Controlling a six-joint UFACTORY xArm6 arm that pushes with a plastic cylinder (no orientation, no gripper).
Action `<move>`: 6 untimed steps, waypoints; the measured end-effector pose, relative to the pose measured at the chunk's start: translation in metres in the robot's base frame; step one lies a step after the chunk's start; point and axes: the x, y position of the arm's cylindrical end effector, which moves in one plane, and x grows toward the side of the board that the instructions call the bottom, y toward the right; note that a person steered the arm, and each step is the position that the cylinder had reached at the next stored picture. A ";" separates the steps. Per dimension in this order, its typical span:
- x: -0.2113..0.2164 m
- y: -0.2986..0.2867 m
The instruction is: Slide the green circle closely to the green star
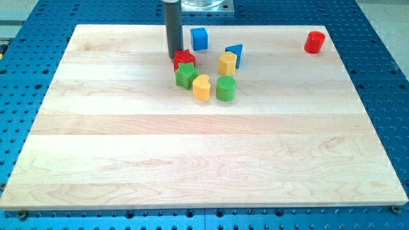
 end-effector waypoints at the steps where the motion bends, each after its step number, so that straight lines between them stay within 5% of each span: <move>1: 0.029 0.012; 2: 0.065 -0.078; 3: 0.150 -0.024; 4: 0.176 0.045; 6: 0.137 0.112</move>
